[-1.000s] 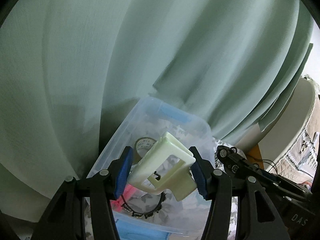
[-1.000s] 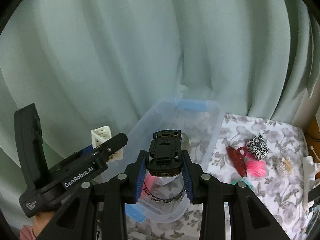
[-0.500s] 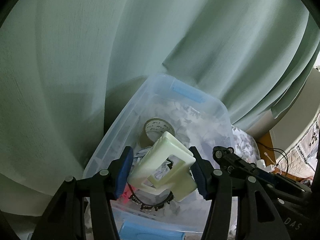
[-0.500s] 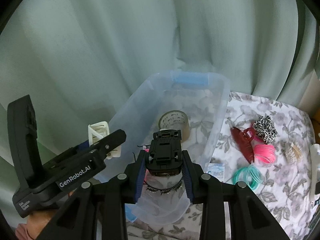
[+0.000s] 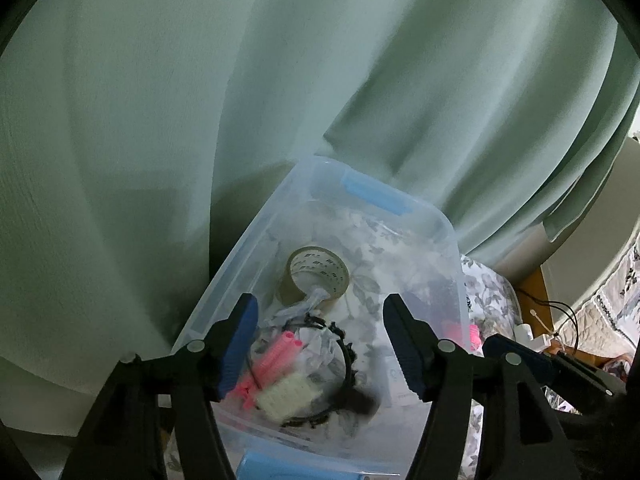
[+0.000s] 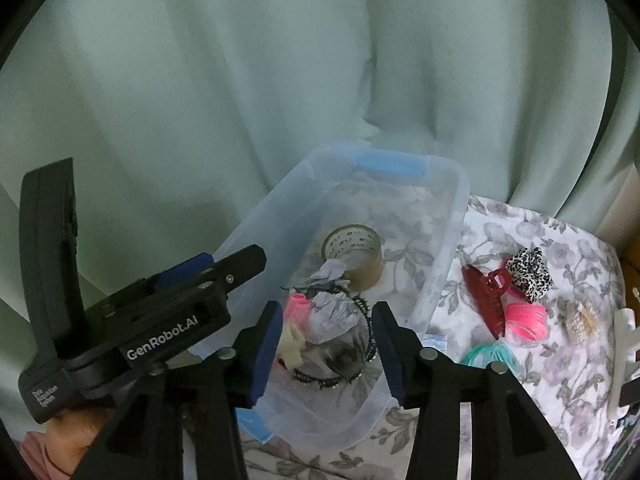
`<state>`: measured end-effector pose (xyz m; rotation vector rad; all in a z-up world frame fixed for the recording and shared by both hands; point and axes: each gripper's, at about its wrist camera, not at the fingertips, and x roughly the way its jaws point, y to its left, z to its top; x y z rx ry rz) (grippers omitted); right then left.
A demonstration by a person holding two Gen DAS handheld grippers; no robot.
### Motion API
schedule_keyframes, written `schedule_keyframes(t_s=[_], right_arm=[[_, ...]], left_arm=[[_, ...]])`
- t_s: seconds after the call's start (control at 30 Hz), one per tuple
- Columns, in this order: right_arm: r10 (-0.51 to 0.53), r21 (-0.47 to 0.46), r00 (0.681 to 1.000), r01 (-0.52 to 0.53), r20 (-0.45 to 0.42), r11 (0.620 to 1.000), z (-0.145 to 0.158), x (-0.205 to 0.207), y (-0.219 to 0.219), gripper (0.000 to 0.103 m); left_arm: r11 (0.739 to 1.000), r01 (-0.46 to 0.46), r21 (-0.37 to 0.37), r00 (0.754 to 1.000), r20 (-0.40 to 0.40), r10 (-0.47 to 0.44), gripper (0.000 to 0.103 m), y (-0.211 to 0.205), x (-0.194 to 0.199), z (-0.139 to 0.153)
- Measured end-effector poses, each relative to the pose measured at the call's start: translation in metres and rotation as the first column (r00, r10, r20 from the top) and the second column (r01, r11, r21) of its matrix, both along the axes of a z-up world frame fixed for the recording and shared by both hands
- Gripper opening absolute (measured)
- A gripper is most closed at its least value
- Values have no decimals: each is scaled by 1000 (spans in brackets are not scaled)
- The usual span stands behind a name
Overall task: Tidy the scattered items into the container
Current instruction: 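Release the white clip with the left tool while the right tool drops the black clip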
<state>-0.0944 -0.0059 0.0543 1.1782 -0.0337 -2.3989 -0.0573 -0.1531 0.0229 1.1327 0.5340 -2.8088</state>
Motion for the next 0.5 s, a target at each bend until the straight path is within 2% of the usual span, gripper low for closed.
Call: schedule_keyframes(t_s=[0.5], right_arm=[[-30, -37, 999, 29, -28, 999, 13, 10, 18, 51]], left_arm=[[1000, 2, -25, 1000, -21, -2, 66, 16, 6, 15]])
